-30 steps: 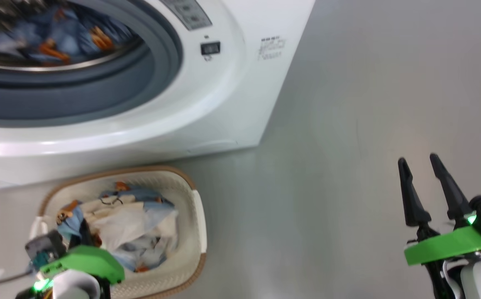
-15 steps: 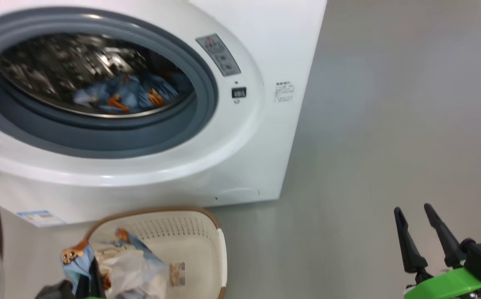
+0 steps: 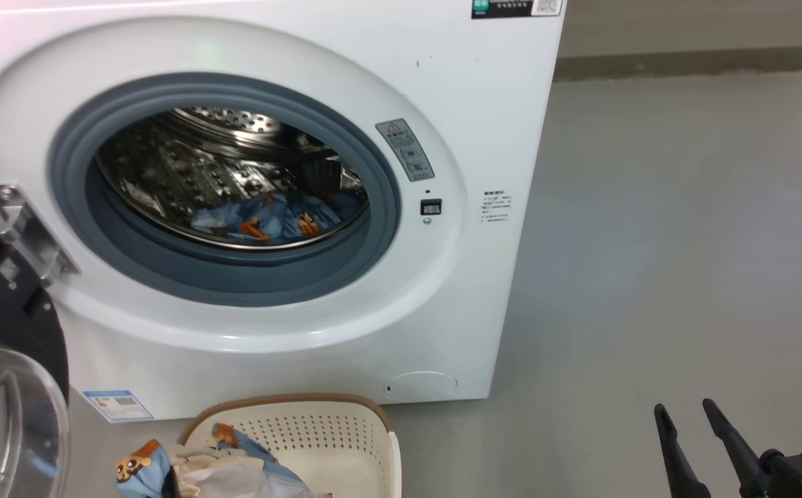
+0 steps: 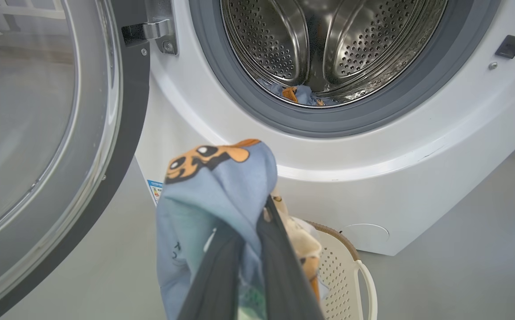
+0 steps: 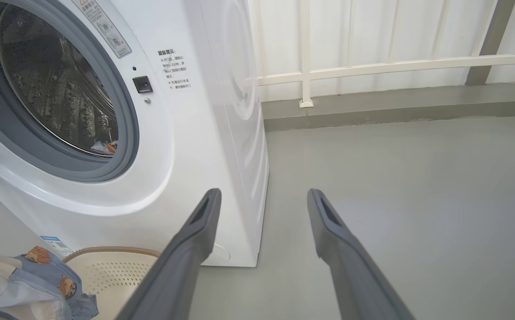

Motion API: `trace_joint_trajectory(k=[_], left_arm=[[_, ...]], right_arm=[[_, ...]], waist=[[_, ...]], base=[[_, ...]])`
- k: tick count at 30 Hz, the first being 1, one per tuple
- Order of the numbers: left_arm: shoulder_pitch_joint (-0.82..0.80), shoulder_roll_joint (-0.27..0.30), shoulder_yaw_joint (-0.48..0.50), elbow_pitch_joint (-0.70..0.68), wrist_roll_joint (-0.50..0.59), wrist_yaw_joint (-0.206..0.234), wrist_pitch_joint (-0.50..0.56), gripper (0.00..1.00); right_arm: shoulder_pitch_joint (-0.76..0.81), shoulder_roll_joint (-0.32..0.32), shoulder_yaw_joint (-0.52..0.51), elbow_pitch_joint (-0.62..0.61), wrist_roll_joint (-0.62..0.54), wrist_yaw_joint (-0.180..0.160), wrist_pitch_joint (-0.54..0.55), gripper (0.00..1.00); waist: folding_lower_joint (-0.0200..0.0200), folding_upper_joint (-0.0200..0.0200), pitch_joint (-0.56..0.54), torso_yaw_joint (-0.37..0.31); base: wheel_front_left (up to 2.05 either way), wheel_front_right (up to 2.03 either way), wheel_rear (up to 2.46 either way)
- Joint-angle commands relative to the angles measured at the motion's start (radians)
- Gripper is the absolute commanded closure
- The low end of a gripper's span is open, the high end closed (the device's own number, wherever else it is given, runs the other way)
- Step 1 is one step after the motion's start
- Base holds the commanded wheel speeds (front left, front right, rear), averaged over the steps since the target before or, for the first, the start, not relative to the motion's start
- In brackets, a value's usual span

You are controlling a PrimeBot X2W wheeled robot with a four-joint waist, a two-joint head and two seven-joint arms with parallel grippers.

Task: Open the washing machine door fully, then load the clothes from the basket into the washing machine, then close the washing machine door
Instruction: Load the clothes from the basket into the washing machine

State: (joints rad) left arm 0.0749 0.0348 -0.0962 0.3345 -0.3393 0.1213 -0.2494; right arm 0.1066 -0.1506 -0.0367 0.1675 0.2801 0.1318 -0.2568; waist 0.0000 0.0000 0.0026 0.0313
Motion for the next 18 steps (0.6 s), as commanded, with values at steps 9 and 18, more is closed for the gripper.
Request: trace_joint_trajectory(k=[9,18], left_arm=[[0.024,0.016,0.031,-0.077,0.043,0.000,-0.012,1.00],[0.034,0.016,0.032,-0.119,0.053,0.003,-0.012,1.00]], right_arm=[[-0.003,0.003,0.051,-0.018,-0.021,-0.001,-0.005,0.00],[-0.004,-0.001,0.055,-0.020,-0.023,-0.001,-0.005,0.00]], waist=[[0.0000,0.0000,-0.072,0.030],[0.0000,0.0000,-0.068,0.026]], base=[[0.00,0.00,0.00],[0.00,0.00,0.00]])
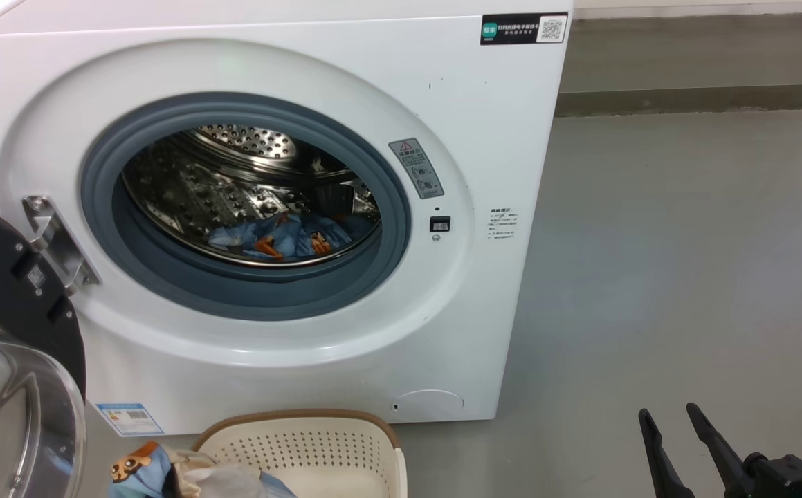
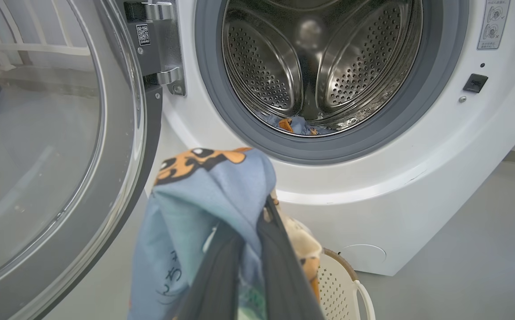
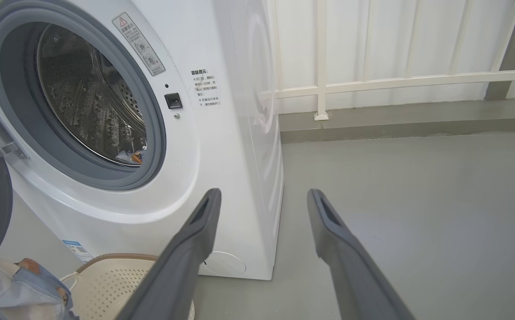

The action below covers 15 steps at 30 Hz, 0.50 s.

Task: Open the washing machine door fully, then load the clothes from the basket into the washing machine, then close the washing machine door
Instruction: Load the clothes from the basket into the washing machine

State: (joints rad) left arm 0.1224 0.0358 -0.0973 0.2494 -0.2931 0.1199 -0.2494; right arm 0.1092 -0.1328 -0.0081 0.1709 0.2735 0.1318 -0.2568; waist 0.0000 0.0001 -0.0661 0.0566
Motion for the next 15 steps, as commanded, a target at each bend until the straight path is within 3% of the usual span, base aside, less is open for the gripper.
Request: trace_joint_trajectory(k=[1,15], left_arm=[[-0.013,0.015,0.033,-0.037,0.006,0.004,-0.012,1.00],[-0.020,0.015,0.005,-0.107,-0.007,0.013,-0.012,1.00]], right_arm=[[-0.006,-0.019,0.025,-0.024,-0.016,-0.001,-0.005,0.00],[-0.011,-0.021,0.029,-0.026,-0.017,-0.001,-0.005,0.00]], waist=[[0.0000,-0.0001,0.002,0.001],[0.0000,-0.0001,0.030,-0.003]], base=[[0.00,0.00,0.00],[0.00,0.00,0.00]])
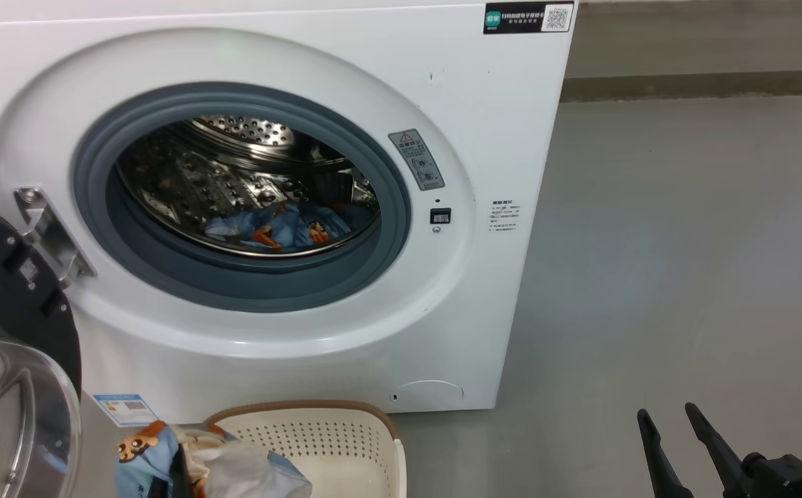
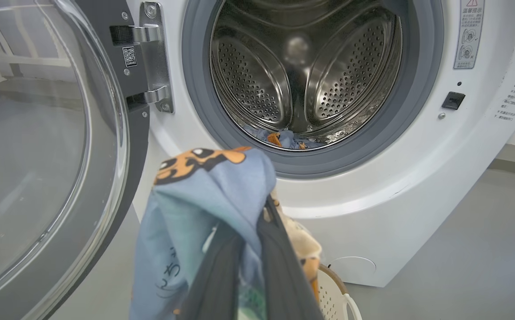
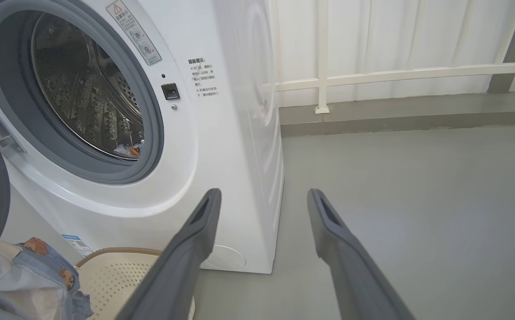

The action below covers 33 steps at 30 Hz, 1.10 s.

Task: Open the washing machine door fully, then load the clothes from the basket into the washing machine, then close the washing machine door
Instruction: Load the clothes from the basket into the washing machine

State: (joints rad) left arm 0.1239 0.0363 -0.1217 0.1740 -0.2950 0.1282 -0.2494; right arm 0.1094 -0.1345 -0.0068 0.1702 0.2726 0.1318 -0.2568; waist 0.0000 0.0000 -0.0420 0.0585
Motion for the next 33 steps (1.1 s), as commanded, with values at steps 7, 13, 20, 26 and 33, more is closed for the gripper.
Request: trace_joint_trajectory(k=[7,13,20,26,33], left_arm=[[-0.068,0.014,0.030,-0.060,-0.012,0.021,-0.012,1.00],[-0.144,0.017,0.040,-0.051,-0.007,0.033,-0.012,1.00],[-0.296,0.040,0.089,0.020,-0.005,0.039,-0.012,1.00],[-0.458,0.069,0.136,0.105,0.000,0.031,-0.012,1.00],[-0.664,0.121,0.197,0.204,0.010,0.033,-0.012,1.00]], right_arm=[[-0.036,-0.015,0.042,-0.027,-0.014,-0.001,-0.005,0.00],[-0.045,-0.003,0.043,-0.028,-0.010,-0.001,-0.005,0.00],[-0.082,0.008,0.041,-0.039,-0.004,-0.001,-0.005,0.00],[-0.136,0.020,0.056,-0.056,0.004,-0.001,-0.005,0.00],[-0.194,0.040,0.066,-0.063,0.020,-0.001,-0.005,0.00]], waist=[[0.0000,0.0000,0.040,-0.067],[0.0000,0.0000,0.076,-0.136],[0.0000,0.0000,0.156,-0.214],[0.0000,0.0000,0.257,-0.291],[0.0000,0.0000,0.385,-0.376]], base=[[0.00,0.00,0.00],[0.00,0.00,0.00],[0.00,0.00,0.00],[0.00,0.00,0.00],[0.00,0.00,0.00]])
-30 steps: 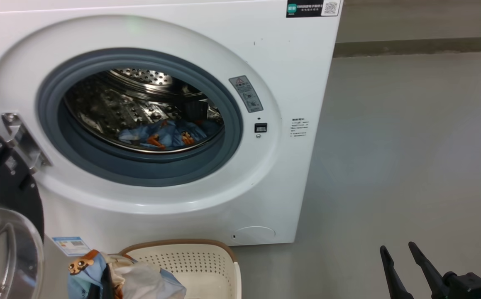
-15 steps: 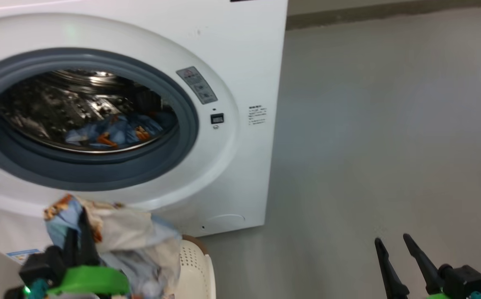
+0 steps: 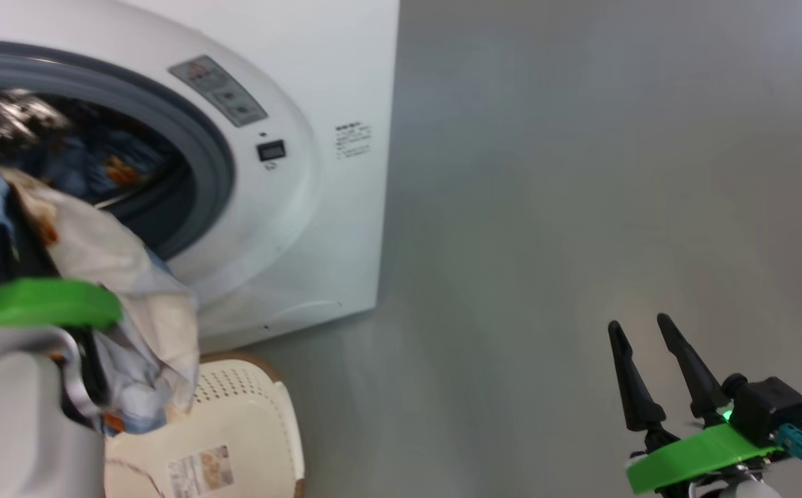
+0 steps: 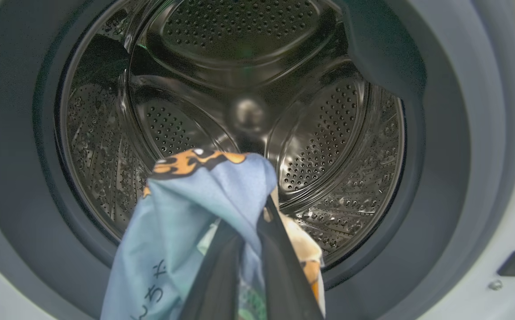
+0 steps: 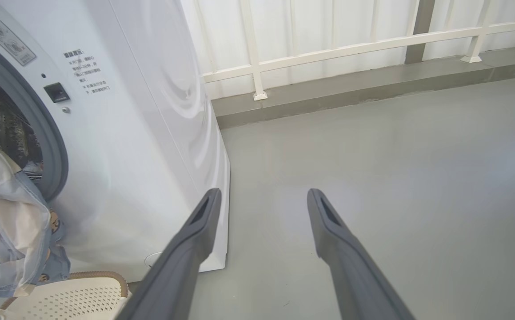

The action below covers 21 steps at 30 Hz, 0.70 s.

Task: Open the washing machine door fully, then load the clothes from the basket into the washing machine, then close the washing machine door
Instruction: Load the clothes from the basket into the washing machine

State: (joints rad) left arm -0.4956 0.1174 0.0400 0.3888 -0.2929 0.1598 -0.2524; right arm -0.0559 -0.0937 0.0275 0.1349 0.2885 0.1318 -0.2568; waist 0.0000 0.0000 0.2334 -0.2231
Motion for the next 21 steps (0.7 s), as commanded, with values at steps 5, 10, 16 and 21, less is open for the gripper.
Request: trace_joint_trajectory(k=[5,10,16,21], left_arm=[[-0.172,0.091,0.059,0.088,0.019,-0.011,-0.009,1.00],[-0.323,0.159,0.071,0.217,0.050,-0.023,-0.009,1.00],[-0.420,0.207,0.104,0.305,0.072,-0.036,-0.009,1.00],[-0.457,0.236,0.131,0.340,0.088,-0.043,-0.009,1.00]], right_arm=[[-0.058,0.010,0.054,-0.033,0.015,-0.001,-0.005,0.00],[-0.096,0.016,0.085,-0.036,0.022,-0.001,-0.005,0.00],[-0.120,0.013,0.107,-0.039,0.028,-0.001,-0.005,0.00],[-0.121,-0.006,0.117,-0.038,0.028,-0.001,-0.005,0.00]], waist=[[0.0000,0.0000,0.183,-0.132],[0.0000,0.0000,0.260,-0.170],[0.0000,0.0000,0.314,-0.192],[0.0000,0.0000,0.333,-0.203]], base=[[0.00,0.00,0.00],[0.00,0.00,0.00],[0.00,0.00,0.00],[0.00,0.00,0.00]])
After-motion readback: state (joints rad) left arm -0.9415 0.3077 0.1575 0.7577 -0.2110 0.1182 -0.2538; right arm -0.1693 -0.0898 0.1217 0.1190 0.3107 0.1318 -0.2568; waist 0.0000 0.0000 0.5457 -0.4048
